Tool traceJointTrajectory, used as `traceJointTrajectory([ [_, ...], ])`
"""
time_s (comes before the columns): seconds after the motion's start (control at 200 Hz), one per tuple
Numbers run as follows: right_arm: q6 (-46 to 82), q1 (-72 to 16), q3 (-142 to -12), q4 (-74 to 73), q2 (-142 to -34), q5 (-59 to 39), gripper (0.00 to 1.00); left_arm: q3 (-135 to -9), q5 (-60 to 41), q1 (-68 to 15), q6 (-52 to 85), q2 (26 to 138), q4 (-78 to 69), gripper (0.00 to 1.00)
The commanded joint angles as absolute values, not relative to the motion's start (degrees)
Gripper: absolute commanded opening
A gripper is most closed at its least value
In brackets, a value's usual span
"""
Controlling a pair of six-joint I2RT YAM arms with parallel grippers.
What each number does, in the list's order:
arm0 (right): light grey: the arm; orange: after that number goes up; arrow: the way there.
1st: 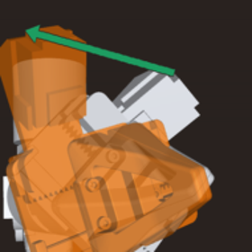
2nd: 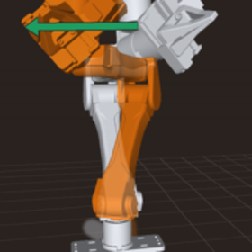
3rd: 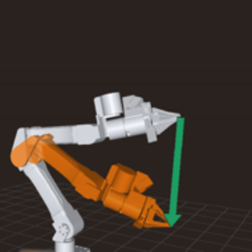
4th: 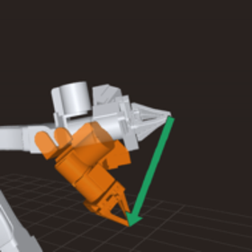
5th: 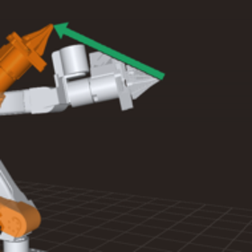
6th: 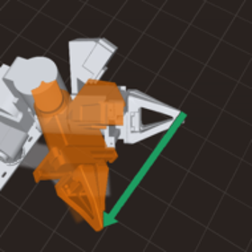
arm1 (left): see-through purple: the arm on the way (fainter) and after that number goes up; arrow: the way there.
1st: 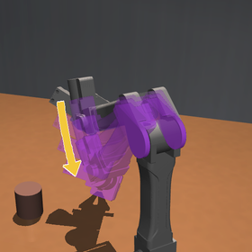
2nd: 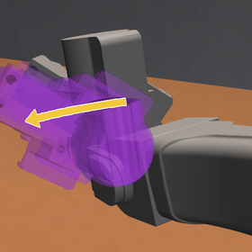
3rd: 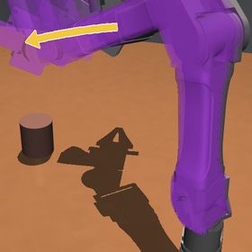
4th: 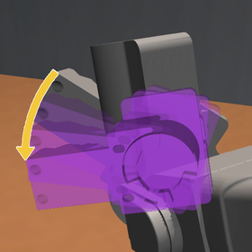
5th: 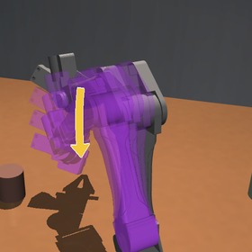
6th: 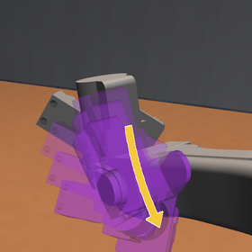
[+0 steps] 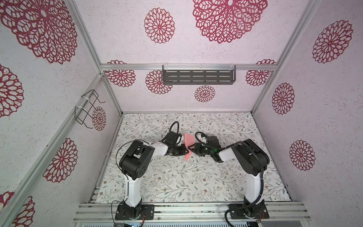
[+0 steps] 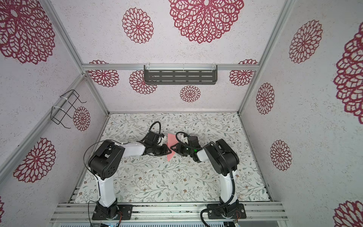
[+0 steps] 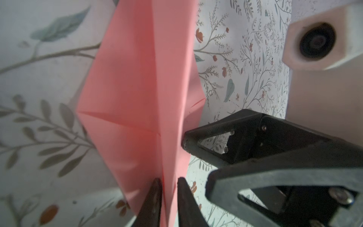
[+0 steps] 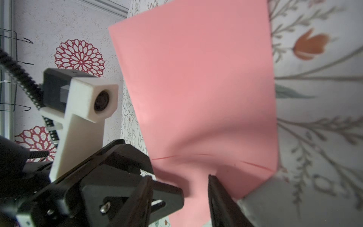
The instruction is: Fold a paper plane with a square sheet of paper (pick it up from the middle)
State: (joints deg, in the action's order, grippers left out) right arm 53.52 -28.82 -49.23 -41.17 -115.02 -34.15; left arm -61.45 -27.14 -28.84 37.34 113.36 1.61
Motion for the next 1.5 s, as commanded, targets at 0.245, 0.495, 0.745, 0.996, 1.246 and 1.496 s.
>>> traceJointTrajectory([
  [0.245,52.16,-28.84,-49.92,-34.41,-115.32,-30.63,0.50,-59.01,-18.88,-28.68,39.58,101.20,8.67,0.33],
  [0.495,54.50,-28.88,-49.57,-38.11,-115.35,-31.72,0.47,-59.40,-17.00,-31.56,39.72,100.32,7.91,0.18],
  [0.745,56.57,-28.84,-49.29,-41.51,-115.38,-32.76,0.41,-62.57,-17.18,-32.87,39.29,105.40,7.95,0.08],
  [0.996,57.22,-28.81,-49.22,-42.54,-115.29,-33.18,0.41,-65.02,-13.90,-33.05,38.99,108.45,10.04,0.06],
  [1.246,57.05,-28.75,-49.31,-42.47,-114.97,-33.40,0.41,-65.57,-9.45,-33.05,38.36,109.97,12.45,0.05],
  [1.496,56.82,-28.68,-49.75,-42.76,-113.84,-33.97,0.43,-66.01,-7.40,-33.05,38.13,111.39,13.45,0.05],
])
